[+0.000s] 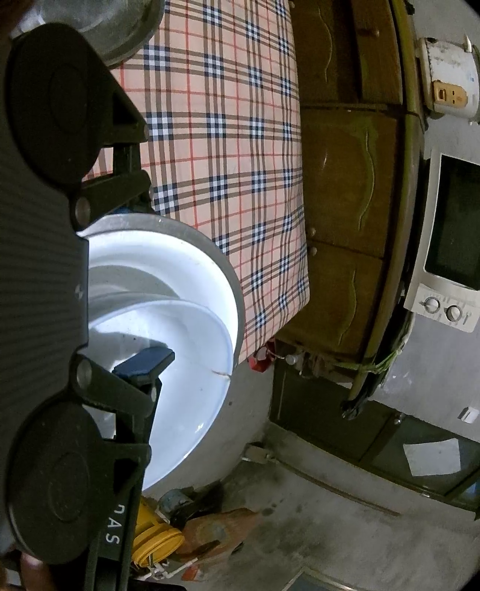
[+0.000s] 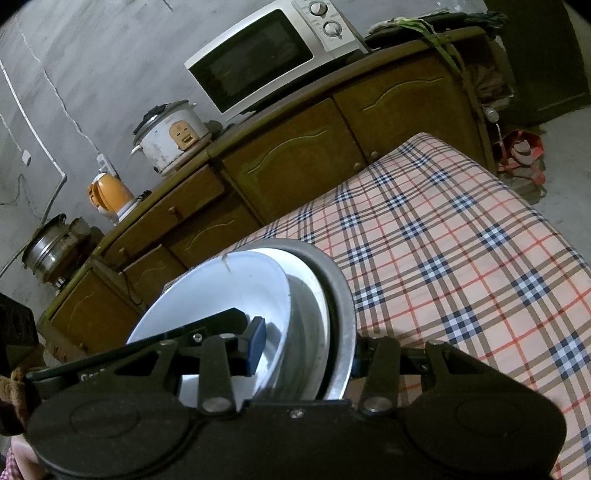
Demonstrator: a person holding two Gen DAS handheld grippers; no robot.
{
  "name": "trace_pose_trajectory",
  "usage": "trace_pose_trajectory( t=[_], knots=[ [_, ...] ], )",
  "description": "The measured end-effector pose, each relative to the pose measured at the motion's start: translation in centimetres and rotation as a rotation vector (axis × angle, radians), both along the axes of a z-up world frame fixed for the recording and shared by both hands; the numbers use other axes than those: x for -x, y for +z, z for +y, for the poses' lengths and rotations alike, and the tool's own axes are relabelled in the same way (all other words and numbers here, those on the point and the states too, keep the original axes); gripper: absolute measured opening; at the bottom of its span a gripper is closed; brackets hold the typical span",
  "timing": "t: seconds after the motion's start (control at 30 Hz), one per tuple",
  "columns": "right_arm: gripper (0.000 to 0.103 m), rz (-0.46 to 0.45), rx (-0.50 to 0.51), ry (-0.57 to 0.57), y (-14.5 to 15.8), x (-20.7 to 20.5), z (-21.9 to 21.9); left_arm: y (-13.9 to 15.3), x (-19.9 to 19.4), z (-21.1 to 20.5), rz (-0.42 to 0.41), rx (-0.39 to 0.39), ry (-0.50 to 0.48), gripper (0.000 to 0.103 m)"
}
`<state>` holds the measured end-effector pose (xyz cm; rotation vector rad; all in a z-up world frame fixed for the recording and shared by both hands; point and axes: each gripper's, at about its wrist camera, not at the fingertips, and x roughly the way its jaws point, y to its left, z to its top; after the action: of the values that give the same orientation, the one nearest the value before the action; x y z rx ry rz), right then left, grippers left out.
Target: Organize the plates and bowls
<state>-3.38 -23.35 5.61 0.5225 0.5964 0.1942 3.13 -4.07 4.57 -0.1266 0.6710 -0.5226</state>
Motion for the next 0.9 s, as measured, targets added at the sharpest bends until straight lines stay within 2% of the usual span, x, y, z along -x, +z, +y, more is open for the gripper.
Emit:
trace_pose_trajectory(
  t=[0.9],
  knots=[
    [0.053,-0.014,0.018,0.051,0.9,-0.1,2.2,0.5,1.1,2.3,-0.014,0.013,0.047,0.066]
  ],
)
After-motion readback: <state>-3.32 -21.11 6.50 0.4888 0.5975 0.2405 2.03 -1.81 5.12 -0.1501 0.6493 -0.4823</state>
